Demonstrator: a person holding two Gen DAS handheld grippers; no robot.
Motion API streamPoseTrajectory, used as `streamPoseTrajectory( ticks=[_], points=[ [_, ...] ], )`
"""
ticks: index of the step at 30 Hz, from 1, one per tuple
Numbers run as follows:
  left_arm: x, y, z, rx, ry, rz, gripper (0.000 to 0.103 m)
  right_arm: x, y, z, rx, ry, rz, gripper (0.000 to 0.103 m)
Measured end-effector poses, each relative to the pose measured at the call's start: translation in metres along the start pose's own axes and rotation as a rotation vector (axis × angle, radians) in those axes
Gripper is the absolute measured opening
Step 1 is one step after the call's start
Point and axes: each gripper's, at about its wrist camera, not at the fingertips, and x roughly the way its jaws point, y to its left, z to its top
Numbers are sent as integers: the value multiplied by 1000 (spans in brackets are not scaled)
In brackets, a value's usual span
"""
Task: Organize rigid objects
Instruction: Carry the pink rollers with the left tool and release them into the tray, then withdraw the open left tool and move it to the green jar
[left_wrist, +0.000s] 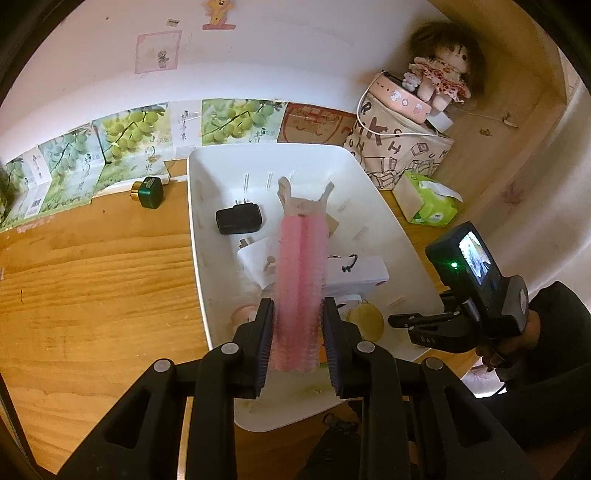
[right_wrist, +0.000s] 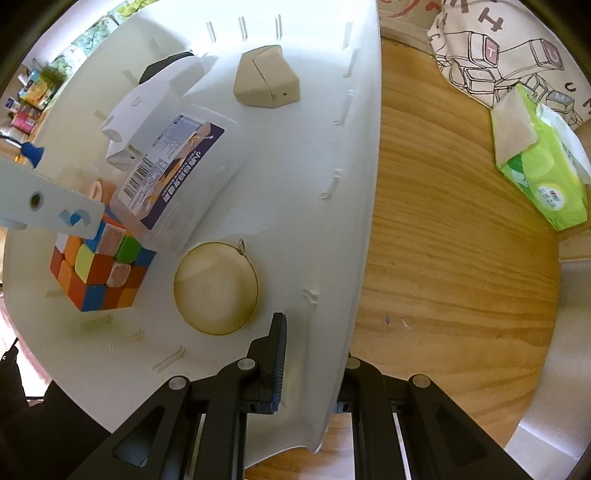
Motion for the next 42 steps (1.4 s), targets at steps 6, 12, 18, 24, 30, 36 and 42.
streamPoseTrajectory(
  ticks=[6, 12, 18, 24, 30, 36, 42],
  points=[
    [13, -3, 0, -35, 25, 39, 28, 2, -3, 0, -43, 3, 15, 14],
    [28, -10, 5, -54, 42, 66, 28, 6, 1, 2, -84, 12, 16, 14],
    [44, -17, 15, -55, 64, 108, 29, 11, 7, 6, -123, 20, 21, 14],
    [52, -17, 22, -70, 75, 158, 47, 17, 10, 8, -153, 27, 24, 14],
    [52, -14, 25, -93, 66, 202, 70, 19, 11, 7, -163, 28, 30, 14],
    [48, -8, 25, -116, 56, 246, 71, 19, 12, 6, -162, 28, 31, 14],
    [39, 5, 24, -148, 41, 286, 71, 18, 10, 5, -153, 26, 28, 13]
  ],
)
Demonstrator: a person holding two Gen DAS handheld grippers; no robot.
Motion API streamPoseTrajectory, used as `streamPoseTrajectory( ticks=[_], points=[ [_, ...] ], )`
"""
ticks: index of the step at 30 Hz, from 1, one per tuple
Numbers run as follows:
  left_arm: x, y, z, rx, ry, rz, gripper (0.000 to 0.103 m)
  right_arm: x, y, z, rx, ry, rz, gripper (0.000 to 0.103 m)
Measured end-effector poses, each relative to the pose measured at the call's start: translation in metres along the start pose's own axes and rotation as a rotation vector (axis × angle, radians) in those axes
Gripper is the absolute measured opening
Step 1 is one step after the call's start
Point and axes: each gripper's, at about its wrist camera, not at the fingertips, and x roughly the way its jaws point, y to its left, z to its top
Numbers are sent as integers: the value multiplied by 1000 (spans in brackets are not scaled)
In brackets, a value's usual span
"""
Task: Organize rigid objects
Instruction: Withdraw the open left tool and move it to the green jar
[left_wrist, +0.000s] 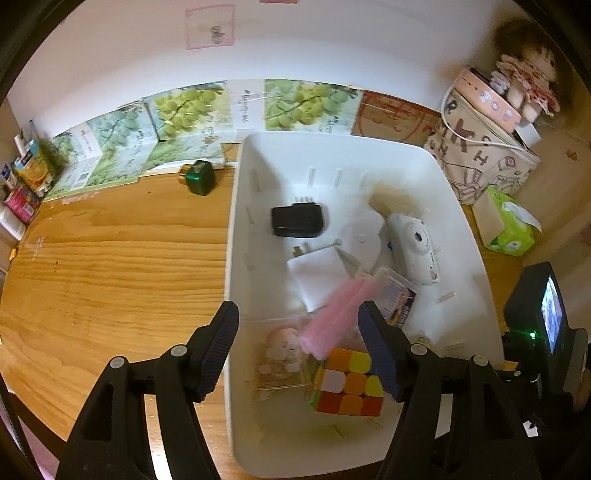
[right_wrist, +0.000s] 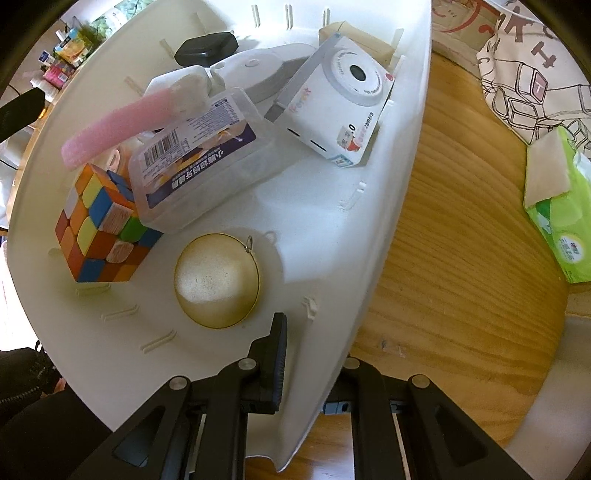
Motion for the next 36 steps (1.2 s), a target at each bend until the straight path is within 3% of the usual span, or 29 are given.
streamPoseTrajectory(
  ticks=[13, 36],
  points=[
    [-9, 41, 3, -44, -23, 59, 71, 3, -7, -3, 62, 10, -11, 12],
    [12, 118, 32, -17, 9, 23, 71, -1, -27, -9, 299, 44, -105, 12]
  ],
)
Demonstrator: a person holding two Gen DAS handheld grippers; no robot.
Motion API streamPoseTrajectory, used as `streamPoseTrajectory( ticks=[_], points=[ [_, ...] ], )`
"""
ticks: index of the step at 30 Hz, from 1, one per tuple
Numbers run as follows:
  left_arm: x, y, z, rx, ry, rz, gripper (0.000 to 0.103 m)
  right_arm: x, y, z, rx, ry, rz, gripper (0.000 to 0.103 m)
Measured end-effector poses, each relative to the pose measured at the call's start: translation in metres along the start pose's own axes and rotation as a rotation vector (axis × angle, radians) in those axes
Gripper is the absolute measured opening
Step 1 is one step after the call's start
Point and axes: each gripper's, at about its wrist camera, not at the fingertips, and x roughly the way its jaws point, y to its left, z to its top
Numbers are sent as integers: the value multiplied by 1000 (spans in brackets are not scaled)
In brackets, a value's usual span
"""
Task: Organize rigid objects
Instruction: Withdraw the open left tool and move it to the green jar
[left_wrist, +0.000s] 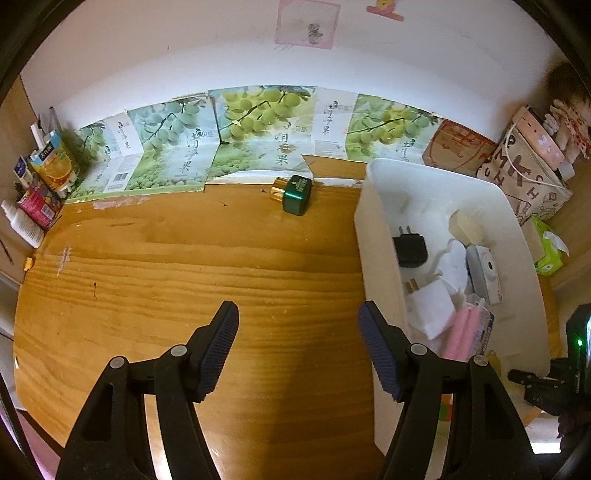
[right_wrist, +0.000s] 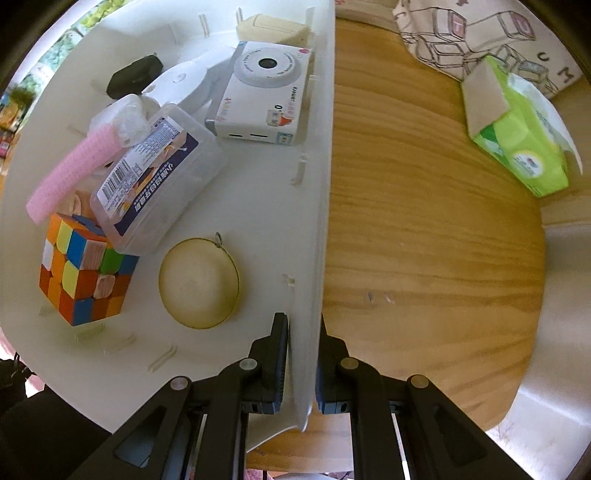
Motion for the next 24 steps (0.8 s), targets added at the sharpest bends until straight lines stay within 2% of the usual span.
streamPoseTrajectory(
  ticks=[4, 11, 16, 21, 24],
  points=[
    [15, 12, 13, -5, 21, -14, 71, 0, -1, 0, 43, 13, -18, 12],
    [48, 28, 39, 3, 75, -25, 80, 3, 1, 6, 80, 30, -62, 12],
    [77, 35, 61, 0, 118, -42, 80, 1, 8, 8, 113, 36, -73, 14],
    [102, 32, 77, 33, 128, -81, 81, -3, 10, 13, 124, 46, -104, 16],
    [120, 27, 83, 56, 142, -72, 81, 0, 12, 14, 135, 54, -113, 17]
  ],
)
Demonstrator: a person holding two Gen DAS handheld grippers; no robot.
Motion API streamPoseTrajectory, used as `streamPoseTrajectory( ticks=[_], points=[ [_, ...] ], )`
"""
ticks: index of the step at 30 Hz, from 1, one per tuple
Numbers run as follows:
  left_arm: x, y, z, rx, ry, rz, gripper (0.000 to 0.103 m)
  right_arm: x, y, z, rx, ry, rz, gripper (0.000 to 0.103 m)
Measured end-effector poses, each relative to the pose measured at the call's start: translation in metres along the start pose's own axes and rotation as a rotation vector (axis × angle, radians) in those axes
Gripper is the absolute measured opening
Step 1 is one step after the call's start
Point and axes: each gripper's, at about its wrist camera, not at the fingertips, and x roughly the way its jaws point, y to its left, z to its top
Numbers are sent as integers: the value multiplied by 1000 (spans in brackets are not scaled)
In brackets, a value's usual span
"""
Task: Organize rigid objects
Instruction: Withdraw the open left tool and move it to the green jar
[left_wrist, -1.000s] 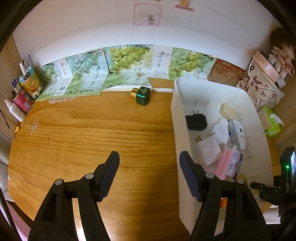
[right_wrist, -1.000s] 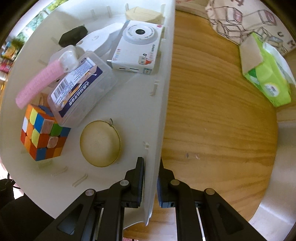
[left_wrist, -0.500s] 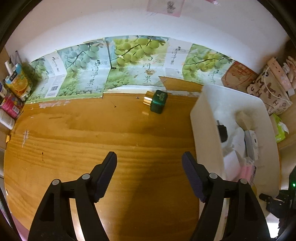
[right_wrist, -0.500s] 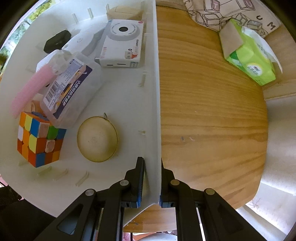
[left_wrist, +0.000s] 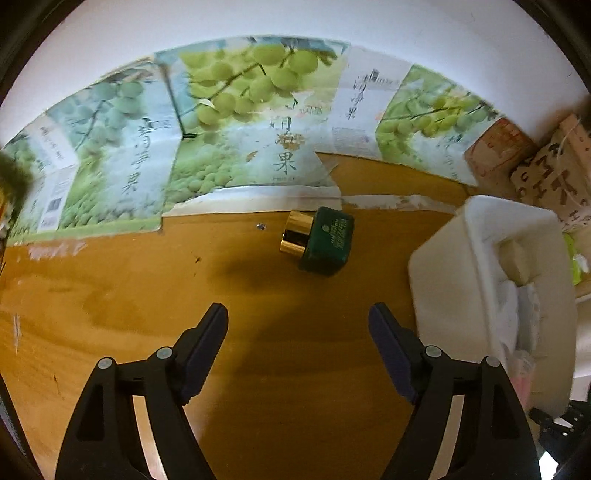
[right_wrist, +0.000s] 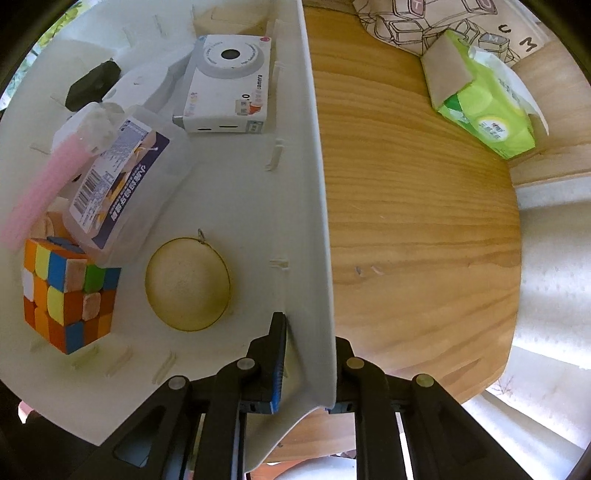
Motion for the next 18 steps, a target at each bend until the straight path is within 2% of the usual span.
streamPoseTrajectory(
  ticks=[10, 18],
  points=[
    [29, -4, 20, 29, -44, 20, 81, 3, 5, 1, 18, 15, -15, 18],
    [33, -10, 31, 50, -97, 15, 81, 5, 3, 5, 32, 31, -14, 18]
  ],
)
